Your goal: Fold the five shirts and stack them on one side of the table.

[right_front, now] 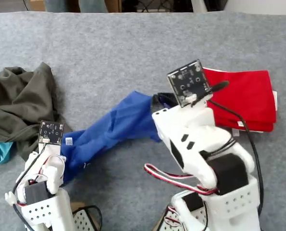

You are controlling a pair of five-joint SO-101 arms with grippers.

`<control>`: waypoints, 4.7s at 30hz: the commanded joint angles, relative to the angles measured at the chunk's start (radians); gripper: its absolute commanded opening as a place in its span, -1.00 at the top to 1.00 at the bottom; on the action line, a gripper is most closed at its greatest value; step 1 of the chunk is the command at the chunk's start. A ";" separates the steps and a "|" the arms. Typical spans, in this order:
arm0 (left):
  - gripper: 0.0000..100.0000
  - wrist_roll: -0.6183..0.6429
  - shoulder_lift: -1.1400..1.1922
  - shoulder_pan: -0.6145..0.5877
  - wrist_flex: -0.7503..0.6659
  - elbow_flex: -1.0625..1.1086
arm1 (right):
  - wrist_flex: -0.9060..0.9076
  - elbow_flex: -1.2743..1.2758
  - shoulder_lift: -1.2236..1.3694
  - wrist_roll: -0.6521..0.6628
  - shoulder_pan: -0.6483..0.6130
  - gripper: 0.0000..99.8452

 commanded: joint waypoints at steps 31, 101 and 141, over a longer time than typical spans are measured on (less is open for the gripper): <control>0.94 0.011 -0.008 0.012 -0.012 0.013 | 0.155 -0.021 0.039 -0.009 -0.006 0.97; 0.94 0.011 -0.008 0.012 -0.012 0.013 | 0.152 -0.019 0.045 -0.008 -0.006 0.97; 0.94 0.011 -0.008 0.012 -0.012 0.013 | 0.110 -0.073 0.091 -0.009 -0.011 0.97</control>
